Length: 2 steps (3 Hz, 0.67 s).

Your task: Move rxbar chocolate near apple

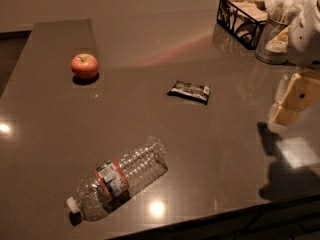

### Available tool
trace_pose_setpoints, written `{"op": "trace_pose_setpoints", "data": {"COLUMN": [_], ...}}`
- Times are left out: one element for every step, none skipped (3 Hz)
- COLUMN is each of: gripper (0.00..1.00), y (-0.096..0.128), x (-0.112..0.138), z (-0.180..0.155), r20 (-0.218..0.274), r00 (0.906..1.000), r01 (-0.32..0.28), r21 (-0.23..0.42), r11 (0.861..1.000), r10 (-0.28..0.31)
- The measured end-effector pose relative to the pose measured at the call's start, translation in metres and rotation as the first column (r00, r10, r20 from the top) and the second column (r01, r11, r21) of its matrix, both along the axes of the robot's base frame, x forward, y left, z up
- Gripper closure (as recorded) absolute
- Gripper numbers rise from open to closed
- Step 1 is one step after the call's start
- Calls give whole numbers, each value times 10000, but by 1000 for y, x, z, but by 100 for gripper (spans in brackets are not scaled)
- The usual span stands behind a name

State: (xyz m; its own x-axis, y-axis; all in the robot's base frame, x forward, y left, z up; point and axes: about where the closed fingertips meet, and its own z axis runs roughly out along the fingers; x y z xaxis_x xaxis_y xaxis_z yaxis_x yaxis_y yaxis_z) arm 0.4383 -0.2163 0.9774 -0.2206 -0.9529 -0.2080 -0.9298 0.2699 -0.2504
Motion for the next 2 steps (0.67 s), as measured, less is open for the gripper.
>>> {"op": "trace_pose_setpoints", "data": {"gripper": [0,0], "y": [0,1], "x": [0,1], "z": [0,1], "r20": [1,-67], "r00": [10000,10000], "r01": [0,17], "r21": [0,-22], "r11": [10000,10000], "r10": [0,-17]}}
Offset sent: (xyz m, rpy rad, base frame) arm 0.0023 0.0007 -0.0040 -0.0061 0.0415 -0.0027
